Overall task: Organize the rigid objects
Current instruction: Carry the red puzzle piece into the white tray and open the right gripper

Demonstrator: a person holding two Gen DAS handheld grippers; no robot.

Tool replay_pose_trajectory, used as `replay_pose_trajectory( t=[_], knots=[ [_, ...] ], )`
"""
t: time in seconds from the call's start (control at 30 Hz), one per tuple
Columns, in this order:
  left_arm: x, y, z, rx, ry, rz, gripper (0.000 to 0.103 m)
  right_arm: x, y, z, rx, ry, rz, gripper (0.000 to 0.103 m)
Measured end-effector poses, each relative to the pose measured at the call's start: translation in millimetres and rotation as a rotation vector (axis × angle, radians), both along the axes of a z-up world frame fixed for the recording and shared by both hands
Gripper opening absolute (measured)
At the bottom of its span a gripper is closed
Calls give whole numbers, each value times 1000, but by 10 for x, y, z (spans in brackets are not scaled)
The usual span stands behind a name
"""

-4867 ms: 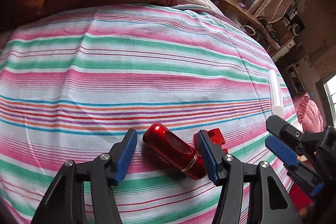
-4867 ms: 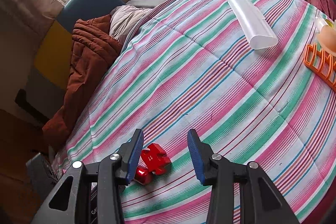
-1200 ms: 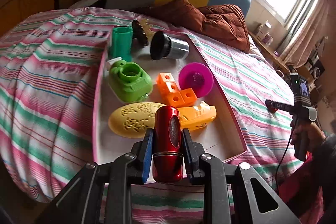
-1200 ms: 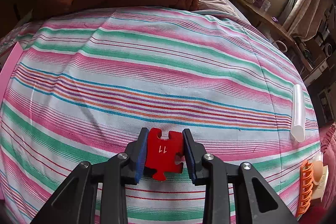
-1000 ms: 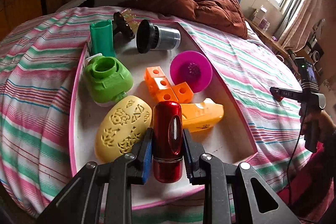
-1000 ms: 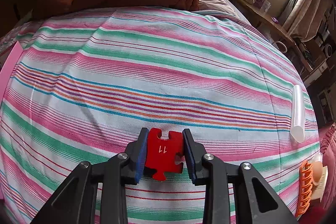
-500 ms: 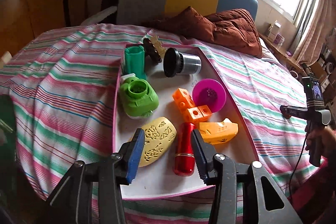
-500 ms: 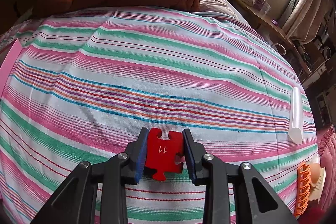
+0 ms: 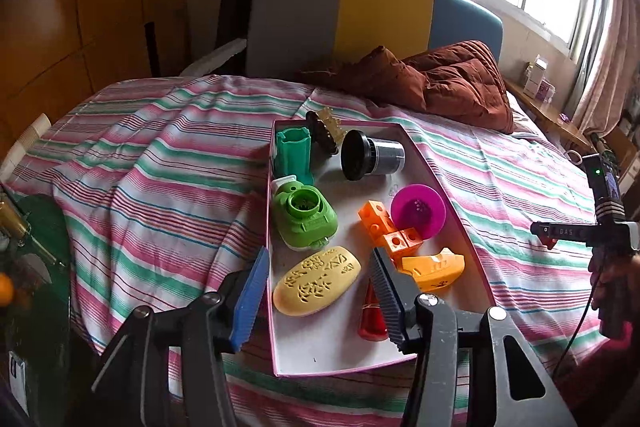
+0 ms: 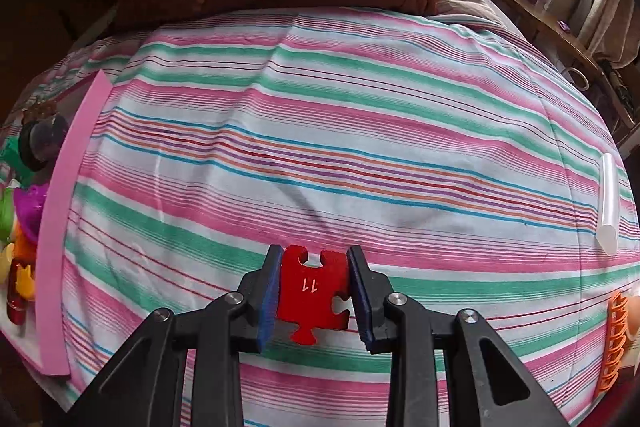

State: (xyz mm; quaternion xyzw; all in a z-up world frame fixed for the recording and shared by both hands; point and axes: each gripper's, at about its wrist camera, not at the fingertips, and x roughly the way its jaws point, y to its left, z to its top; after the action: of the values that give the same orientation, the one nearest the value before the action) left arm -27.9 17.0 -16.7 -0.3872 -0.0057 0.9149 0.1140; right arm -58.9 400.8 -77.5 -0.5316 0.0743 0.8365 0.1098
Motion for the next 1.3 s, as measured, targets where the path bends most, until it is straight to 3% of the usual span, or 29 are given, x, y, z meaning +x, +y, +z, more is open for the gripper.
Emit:
replay_pose_trajectory(
  t=[0.43,0.57,0.7,0.93,1.03,1.13,1.3],
  knots=[
    [-5,-316,-98,28,-25,94,61,-318,-1636,807,-149,244,357,32],
    [-24,-465,-134,37,-35,130,61,-468,-2186,824,-151,245,465,32],
    [-18,-549,-154,39,-35,146,65,-685,-2564,595,-132,191,505,32],
    [-40,-594,-171,42,-36,154,76,-903,-2736,215,-88,133,502,32],
    [-58,-592,-166,41,-37,161,87,-899,-2716,205,-105,136,487,32],
    [-64,-586,-143,36,-32,171,98,-858,-2663,234,-132,150,475,40],
    [-40,-549,-77,14,-11,186,103,-643,-2630,421,-102,230,460,45]
  ],
)
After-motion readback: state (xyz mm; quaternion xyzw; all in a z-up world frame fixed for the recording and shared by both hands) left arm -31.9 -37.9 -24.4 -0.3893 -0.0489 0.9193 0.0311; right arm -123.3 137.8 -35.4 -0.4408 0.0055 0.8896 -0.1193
